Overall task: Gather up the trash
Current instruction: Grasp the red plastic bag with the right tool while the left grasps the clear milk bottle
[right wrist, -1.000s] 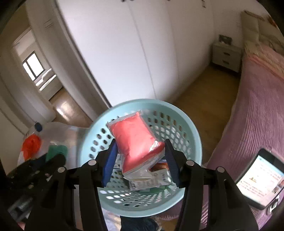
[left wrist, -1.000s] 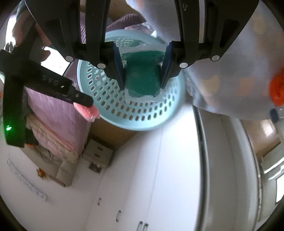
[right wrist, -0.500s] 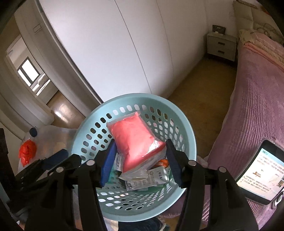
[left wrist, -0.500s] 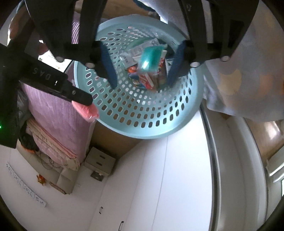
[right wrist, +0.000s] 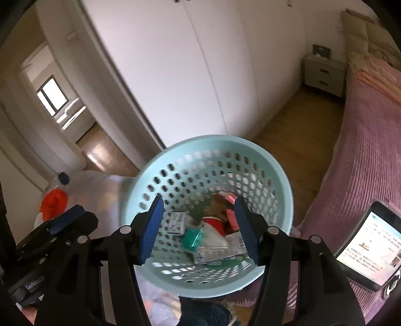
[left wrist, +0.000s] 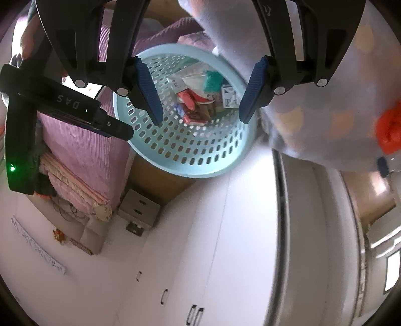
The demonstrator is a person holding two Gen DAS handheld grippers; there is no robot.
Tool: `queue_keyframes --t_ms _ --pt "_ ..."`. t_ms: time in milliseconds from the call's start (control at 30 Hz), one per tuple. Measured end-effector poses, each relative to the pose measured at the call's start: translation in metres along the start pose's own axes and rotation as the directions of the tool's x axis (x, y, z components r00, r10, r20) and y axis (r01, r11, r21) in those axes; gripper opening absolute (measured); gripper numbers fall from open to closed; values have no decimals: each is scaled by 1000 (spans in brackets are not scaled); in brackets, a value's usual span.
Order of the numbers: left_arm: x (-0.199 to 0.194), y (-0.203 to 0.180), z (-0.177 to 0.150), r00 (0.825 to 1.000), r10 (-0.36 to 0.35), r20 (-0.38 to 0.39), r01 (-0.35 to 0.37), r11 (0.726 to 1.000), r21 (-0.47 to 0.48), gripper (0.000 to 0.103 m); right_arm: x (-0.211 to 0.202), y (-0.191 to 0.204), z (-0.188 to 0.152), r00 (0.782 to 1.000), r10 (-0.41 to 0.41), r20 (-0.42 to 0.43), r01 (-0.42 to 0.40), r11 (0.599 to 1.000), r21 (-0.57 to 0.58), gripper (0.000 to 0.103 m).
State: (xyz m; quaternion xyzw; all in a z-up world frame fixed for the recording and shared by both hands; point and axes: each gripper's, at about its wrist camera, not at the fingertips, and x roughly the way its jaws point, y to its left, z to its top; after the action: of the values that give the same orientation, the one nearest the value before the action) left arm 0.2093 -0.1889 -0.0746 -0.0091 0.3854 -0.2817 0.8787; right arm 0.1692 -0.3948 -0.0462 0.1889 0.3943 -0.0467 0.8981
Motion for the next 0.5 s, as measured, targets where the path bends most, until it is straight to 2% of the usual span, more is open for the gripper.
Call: queue_keyframes --t_ms 200,300,500 --pt "-47 24 -7 997 29 65 -28 999 -23 61 -14 45 -9 999 42 18 -40 995 -91 55" --pt "-75 43 -10 993 52 107 -50 999 -21 62 -16 72 -13 996 90 5 -89 988 -127 55" --pt "-134 94 -11 970 151 189 -142 988 -64 74 -19 142 -23 988 156 -4 -152 956 -252 55"
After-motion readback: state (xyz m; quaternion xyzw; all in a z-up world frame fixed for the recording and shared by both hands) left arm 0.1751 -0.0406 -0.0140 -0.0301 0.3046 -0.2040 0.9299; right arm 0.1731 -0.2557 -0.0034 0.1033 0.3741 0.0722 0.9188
